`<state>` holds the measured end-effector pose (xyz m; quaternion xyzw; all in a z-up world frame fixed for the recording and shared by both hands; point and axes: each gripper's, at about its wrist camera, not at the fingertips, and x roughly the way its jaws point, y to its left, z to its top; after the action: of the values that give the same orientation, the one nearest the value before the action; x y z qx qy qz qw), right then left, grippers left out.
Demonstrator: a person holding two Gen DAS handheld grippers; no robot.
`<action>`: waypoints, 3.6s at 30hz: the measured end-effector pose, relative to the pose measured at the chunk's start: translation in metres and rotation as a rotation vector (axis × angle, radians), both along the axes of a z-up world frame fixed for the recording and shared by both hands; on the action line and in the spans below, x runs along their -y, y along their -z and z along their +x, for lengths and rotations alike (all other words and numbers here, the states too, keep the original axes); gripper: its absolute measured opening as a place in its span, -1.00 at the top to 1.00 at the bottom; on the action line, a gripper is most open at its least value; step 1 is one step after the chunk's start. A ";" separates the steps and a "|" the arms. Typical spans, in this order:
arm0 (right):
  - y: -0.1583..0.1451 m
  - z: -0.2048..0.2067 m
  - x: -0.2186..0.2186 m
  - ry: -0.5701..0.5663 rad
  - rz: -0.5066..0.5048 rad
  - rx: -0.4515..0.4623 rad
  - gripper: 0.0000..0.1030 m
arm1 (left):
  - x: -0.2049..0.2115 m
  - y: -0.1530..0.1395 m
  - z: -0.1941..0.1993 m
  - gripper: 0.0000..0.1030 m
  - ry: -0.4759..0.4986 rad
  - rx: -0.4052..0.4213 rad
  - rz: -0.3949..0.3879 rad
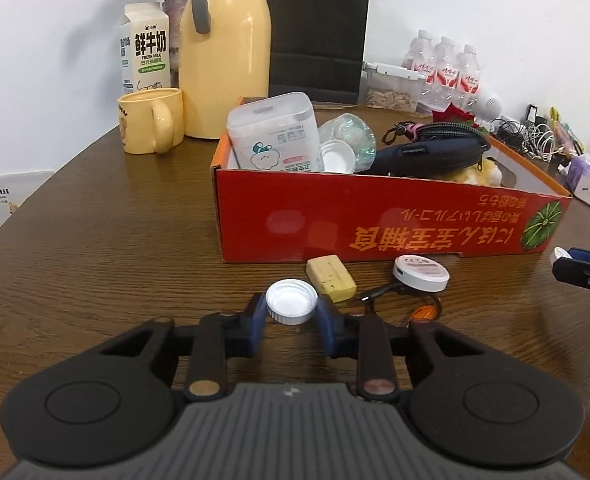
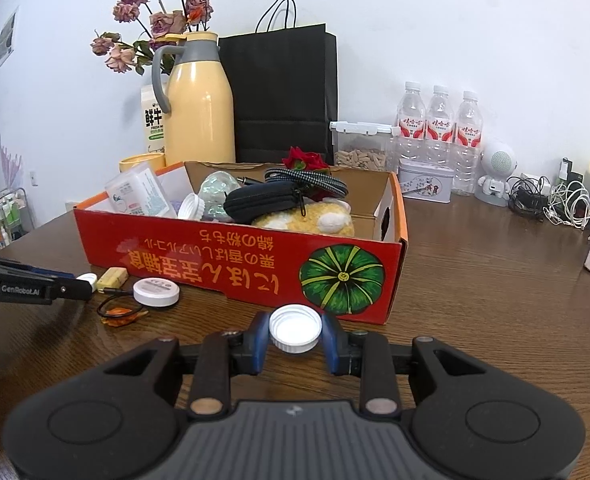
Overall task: Organize objects
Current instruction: 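Grasp a white cap with the right tool while the left tool grasps another white cap, then carry both white caps into the box and open both tools, then withdraw both tools from the box back over the table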
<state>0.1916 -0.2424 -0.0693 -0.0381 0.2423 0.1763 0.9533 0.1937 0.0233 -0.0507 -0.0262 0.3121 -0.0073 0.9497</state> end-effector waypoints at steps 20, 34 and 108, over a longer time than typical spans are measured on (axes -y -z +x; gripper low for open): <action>-0.015 -0.010 -0.009 -0.042 -0.019 0.051 0.47 | 0.008 -0.049 -0.033 0.46 0.017 0.203 0.023; -0.056 0.019 -0.031 -0.077 -0.027 0.151 0.47 | 0.047 -0.079 0.001 0.45 0.108 0.309 0.035; -0.050 0.035 -0.034 -0.006 0.000 0.132 -1.00 | 0.017 -0.066 0.007 -1.00 -0.042 0.329 0.086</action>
<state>0.2268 -0.2086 -0.0191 -0.0503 0.1787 0.1761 0.9667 0.2010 0.0067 0.0157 0.0095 0.1518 0.0216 0.9881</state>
